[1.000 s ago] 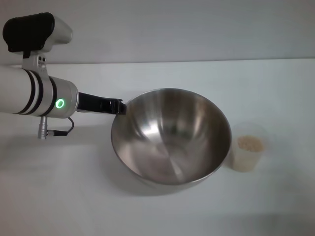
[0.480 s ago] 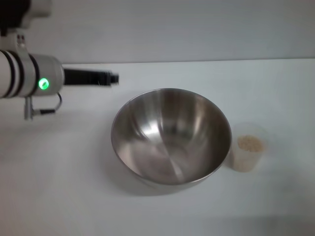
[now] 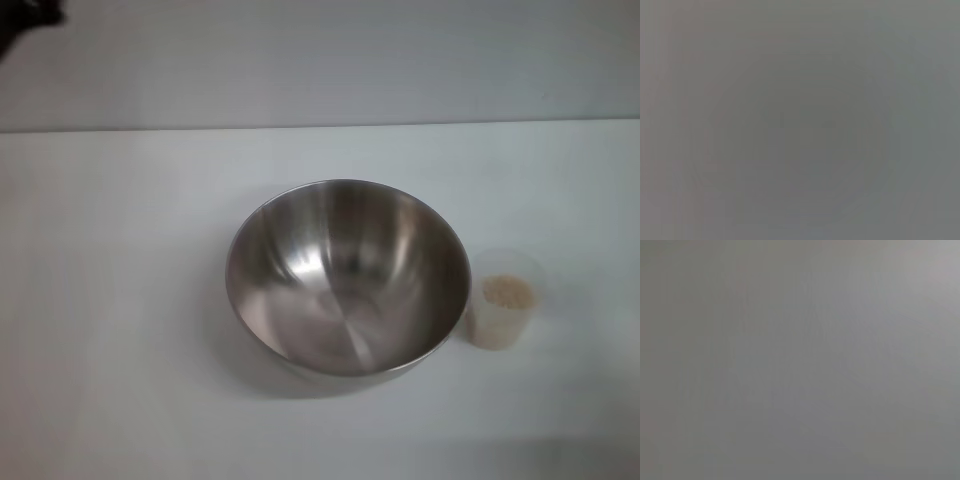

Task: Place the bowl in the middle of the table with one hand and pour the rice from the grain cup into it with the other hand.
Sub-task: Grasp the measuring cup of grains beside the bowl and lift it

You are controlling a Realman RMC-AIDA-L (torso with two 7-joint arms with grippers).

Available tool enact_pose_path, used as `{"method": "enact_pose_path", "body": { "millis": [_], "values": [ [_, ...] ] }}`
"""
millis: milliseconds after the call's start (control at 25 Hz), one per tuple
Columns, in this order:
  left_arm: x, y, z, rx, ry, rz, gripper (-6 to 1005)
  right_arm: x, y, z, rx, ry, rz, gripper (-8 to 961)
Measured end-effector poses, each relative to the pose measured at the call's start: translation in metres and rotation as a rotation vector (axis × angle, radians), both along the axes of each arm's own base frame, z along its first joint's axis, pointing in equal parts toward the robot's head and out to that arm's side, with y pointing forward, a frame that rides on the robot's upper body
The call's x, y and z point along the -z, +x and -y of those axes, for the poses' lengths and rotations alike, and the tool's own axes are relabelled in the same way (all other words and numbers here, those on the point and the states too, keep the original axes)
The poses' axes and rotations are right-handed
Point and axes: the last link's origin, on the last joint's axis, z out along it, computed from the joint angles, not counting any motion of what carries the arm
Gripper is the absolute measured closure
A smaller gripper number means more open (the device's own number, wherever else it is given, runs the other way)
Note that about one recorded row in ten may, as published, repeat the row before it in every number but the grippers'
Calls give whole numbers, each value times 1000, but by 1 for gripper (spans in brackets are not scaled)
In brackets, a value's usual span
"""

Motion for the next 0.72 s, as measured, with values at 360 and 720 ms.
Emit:
{"method": "enact_pose_path", "body": {
  "millis": [360,720],
  "values": [
    [8,-31,58,267,442,166,746,0,4,6,14,6,-7,303],
    [28,-61,88,440,308,349,748,5,6,11,18,-18,-23,303]
  ]
}}
